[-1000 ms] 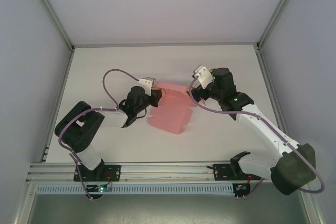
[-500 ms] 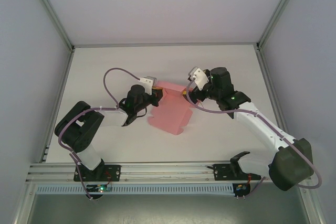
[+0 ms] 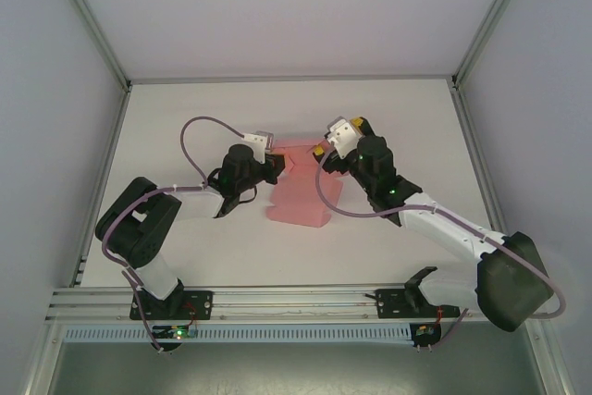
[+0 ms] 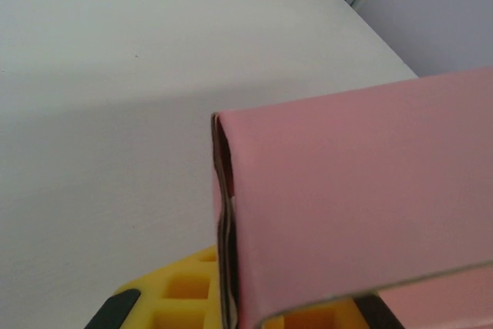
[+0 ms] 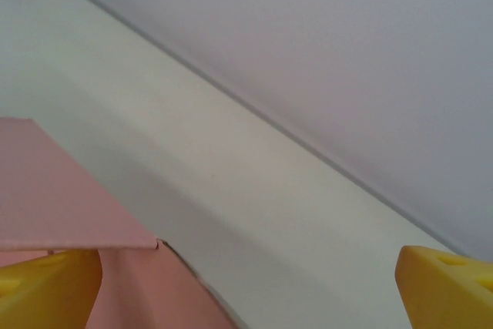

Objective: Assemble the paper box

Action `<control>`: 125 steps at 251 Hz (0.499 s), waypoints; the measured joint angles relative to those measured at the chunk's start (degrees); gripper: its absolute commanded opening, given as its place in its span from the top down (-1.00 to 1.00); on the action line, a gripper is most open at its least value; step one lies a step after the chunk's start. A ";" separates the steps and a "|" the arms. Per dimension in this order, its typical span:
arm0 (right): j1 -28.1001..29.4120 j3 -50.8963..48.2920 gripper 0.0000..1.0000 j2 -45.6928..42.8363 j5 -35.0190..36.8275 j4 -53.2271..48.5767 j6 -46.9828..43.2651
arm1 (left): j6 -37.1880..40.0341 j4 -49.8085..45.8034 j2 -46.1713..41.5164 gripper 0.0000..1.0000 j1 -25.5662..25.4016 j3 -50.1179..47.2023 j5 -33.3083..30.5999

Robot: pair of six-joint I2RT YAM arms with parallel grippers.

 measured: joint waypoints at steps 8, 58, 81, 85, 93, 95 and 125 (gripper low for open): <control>0.17 -0.07 -0.97 0.00 1.20 0.57 0.46 | -0.37 0.00 0.00 0.98 0.00 0.09 0.04; 0.24 -0.50 -0.96 -1.11 2.97 -0.17 1.84 | -2.29 0.02 0.00 0.98 -0.07 0.83 -0.50; 0.09 -1.29 -0.96 -3.21 0.83 -2.91 1.86 | -2.86 -0.17 0.00 0.97 -0.35 1.11 -0.63; 0.07 -1.42 -0.97 -3.63 0.52 -3.48 1.88 | -2.89 -0.26 0.00 0.98 -0.44 1.31 -0.61; -0.24 -1.88 -0.96 -4.59 -0.31 -4.55 2.01 | -2.91 -0.55 0.00 0.98 -0.68 1.75 -0.68; -0.33 -1.99 -0.96 -4.83 -0.55 -4.74 2.10 | -2.91 -0.63 0.00 0.98 -0.70 1.90 -0.72; -1.75 -4.68 -0.96 -9.68 -4.96 -8.68 3.39 | -2.91 -1.77 -0.15 0.97 -1.16 4.48 -1.81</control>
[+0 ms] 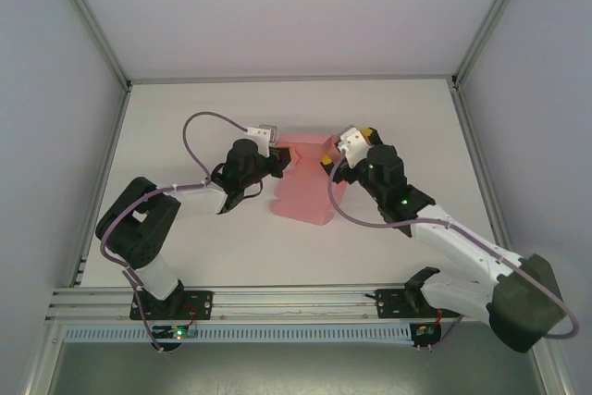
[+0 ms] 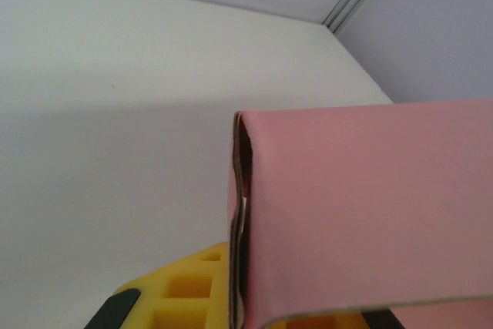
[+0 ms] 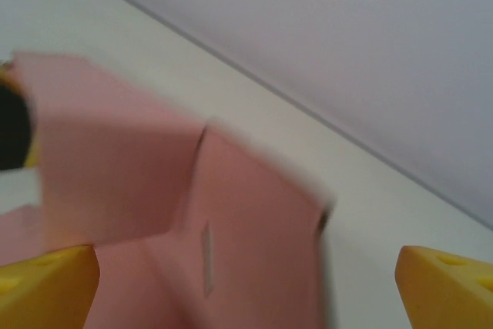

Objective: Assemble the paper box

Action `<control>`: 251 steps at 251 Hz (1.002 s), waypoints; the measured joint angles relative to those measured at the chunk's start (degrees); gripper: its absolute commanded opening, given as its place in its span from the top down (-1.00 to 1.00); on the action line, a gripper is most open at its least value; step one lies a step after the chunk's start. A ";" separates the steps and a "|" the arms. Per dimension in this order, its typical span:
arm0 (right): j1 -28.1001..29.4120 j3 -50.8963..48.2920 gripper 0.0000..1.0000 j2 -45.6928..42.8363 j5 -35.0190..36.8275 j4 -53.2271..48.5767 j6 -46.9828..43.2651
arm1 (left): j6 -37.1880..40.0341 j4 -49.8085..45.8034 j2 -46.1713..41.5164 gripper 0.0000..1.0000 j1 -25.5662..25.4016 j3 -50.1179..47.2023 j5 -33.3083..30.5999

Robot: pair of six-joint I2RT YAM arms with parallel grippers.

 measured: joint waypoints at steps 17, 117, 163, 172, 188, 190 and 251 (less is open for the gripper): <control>-0.57 -1.64 -0.97 -3.50 -2.51 -2.23 1.55 | 0.00 -0.50 -0.37 0.97 0.00 1.05 -0.85; -4.37 -10.62 -0.96 -20.79 -0.46 -7.45 11.41 | 0.28 -4.76 -0.61 0.97 0.02 4.02 -2.45; -8.85 -10.95 -0.97 -19.71 -0.15 -8.59 12.37 | 0.90 -6.43 -0.61 0.97 0.02 4.50 -2.49; -9.55 -10.95 -0.97 -18.86 -0.15 -8.63 12.39 | 0.90 -6.51 -0.61 0.97 0.02 4.48 -2.47; -10.56 -10.95 -0.97 -16.74 -0.22 -8.59 12.41 | 0.90 -6.64 -0.61 0.97 0.02 4.48 -2.45; -10.64 -10.95 -0.96 -16.48 -0.28 -8.59 12.41 | 0.90 -6.64 -0.61 0.97 0.02 4.48 -2.45; -12.35 -10.88 -0.96 -12.02 -2.14 -5.95 12.46 | 1.36 -7.67 -0.61 0.98 0.02 4.48 -1.36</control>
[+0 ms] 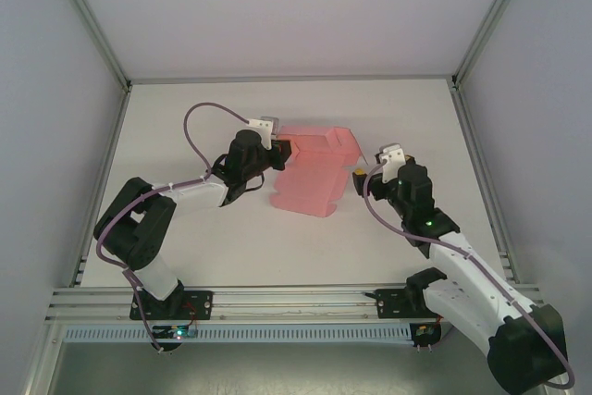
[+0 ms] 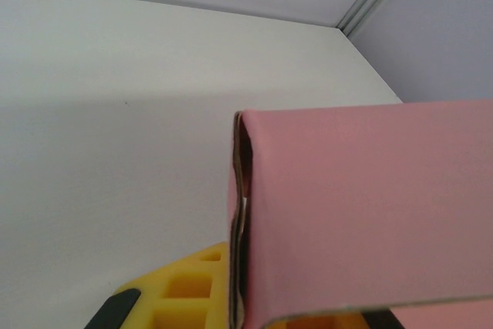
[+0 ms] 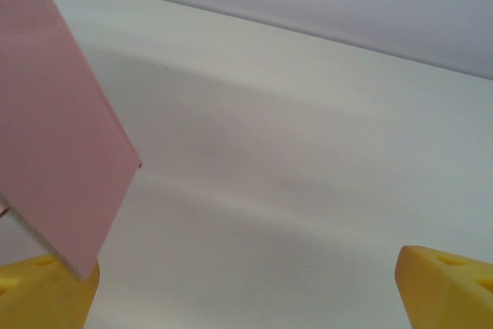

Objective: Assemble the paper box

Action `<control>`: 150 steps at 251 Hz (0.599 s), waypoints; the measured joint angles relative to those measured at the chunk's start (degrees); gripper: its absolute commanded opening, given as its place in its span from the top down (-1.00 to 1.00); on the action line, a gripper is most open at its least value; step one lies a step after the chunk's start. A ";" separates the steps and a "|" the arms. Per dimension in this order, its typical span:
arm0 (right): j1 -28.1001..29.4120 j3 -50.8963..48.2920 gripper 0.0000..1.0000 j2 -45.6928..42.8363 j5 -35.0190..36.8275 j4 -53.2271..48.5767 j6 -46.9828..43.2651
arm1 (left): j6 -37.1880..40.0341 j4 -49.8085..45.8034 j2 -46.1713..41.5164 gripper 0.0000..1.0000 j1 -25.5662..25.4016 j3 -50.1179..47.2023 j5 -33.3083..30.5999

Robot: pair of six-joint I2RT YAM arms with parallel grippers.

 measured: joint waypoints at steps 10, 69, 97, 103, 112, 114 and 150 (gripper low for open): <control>-0.09 0.15 -0.97 0.50 -0.22 0.35 0.09 | 0.22 -0.22 0.00 0.97 0.00 0.00 0.28; -0.09 1.60 -0.97 2.43 -1.05 2.34 0.85 | 1.22 -0.98 0.02 0.97 0.00 0.00 1.92; -0.09 1.75 -0.96 2.75 -1.01 3.74 0.85 | 1.57 -1.42 0.09 0.97 0.02 0.00 2.80; -0.09 1.75 -0.96 2.86 -1.01 4.11 0.85 | 1.73 -1.42 0.13 0.97 0.00 0.02 3.04; -0.09 1.75 -0.97 3.10 -1.03 4.63 0.85 | 1.77 -1.44 0.24 0.98 0.00 0.00 3.28; -0.09 1.75 -0.96 3.21 -1.05 4.85 0.85 | 1.77 -1.44 0.26 0.97 0.00 0.02 3.32; -0.09 2.43 -0.96 5.14 -2.78 6.08 0.85 | 1.75 -1.60 0.87 0.97 0.07 0.02 4.11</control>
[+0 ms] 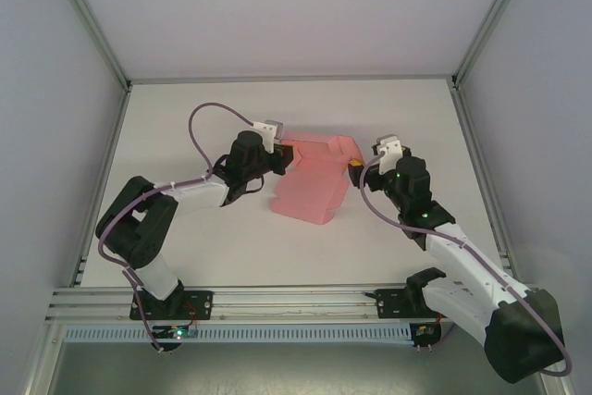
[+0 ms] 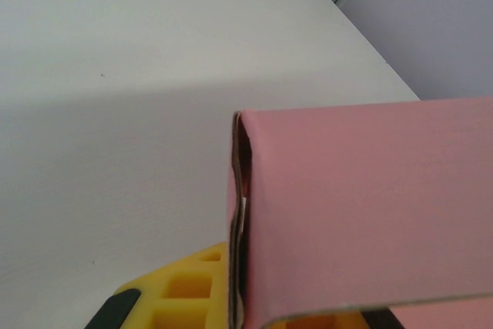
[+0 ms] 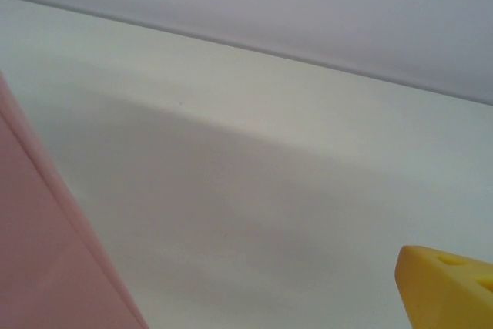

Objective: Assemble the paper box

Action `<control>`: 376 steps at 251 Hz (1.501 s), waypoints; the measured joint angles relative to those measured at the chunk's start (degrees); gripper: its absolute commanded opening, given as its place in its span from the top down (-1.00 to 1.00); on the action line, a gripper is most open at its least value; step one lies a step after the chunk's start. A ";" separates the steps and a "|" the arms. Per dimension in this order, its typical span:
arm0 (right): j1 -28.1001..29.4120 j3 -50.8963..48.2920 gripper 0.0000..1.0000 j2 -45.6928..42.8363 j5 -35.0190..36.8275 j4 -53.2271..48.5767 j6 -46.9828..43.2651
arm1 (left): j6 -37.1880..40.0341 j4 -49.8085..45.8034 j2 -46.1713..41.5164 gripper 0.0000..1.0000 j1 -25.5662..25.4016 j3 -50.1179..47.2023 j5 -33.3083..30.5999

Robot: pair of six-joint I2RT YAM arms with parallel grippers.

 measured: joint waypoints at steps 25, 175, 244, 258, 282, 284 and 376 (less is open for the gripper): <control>0.00 0.63 -0.96 2.27 -1.55 1.49 0.20 | -0.02 -0.15 0.39 0.97 0.00 0.31 0.83; 5.40 2.89 -0.96 13.07 7.13 6.97 1.05 | -2.67 -0.17 2.27 0.97 0.52 1.40 1.29; 8.83 5.53 -0.97 18.36 18.49 7.69 1.33 | -2.71 -0.31 2.47 0.98 0.79 1.46 -1.03; 9.29 5.60 -0.96 18.86 19.93 7.98 1.60 | -2.71 -0.35 2.47 0.98 0.79 1.46 -1.29; 10.23 5.60 -0.96 19.15 22.95 8.37 1.97 | -2.91 -0.33 2.47 0.98 0.79 1.46 -1.60; 10.32 5.60 -0.97 19.15 23.21 8.46 1.97 | -2.93 -0.33 2.47 0.97 0.79 1.46 -1.62; 14.27 5.55 -0.96 19.10 30.69 9.53 1.57 | -4.59 -0.22 1.44 0.98 0.79 0.92 -2.56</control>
